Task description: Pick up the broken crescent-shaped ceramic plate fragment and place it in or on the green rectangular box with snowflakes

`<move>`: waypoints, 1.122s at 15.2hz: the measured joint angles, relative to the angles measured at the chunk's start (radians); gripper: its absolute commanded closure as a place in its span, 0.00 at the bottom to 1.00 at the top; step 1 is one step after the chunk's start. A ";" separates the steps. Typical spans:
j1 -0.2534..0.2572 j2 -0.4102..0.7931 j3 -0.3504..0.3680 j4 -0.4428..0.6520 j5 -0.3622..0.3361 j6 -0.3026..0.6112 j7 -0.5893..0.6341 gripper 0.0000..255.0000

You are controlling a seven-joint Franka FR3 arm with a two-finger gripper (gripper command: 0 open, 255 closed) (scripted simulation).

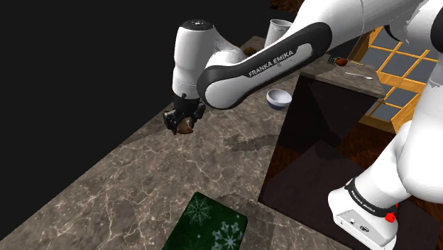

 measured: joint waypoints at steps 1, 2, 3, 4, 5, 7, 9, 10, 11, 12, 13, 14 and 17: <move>-0.001 -0.005 0.002 0.006 0.004 -0.011 -0.003 1.00; -0.003 -0.014 0.004 0.008 0.009 -0.021 -0.005 1.00; -0.004 -0.019 0.006 0.009 0.012 -0.027 -0.007 1.00; 0.000 -0.030 0.009 0.001 0.014 -0.029 -0.001 1.00; 0.007 -0.043 0.015 -0.015 0.016 -0.025 0.013 1.00; 0.025 -0.074 0.028 -0.054 0.019 -0.017 0.045 1.00; 0.044 -0.101 0.042 -0.093 0.021 -0.005 0.082 1.00; 0.060 -0.118 0.052 -0.111 0.022 -0.005 0.108 1.00; 0.069 -0.130 0.059 -0.125 0.023 -0.001 0.125 1.00; 0.081 -0.143 0.067 -0.144 0.023 0.005 0.148 1.00; 0.092 -0.156 0.075 -0.165 0.023 0.013 0.169 1.00; 0.101 -0.165 0.081 -0.179 0.023 0.018 0.186 1.00; 0.138 -0.195 0.108 -0.218 0.023 0.025 0.253 1.00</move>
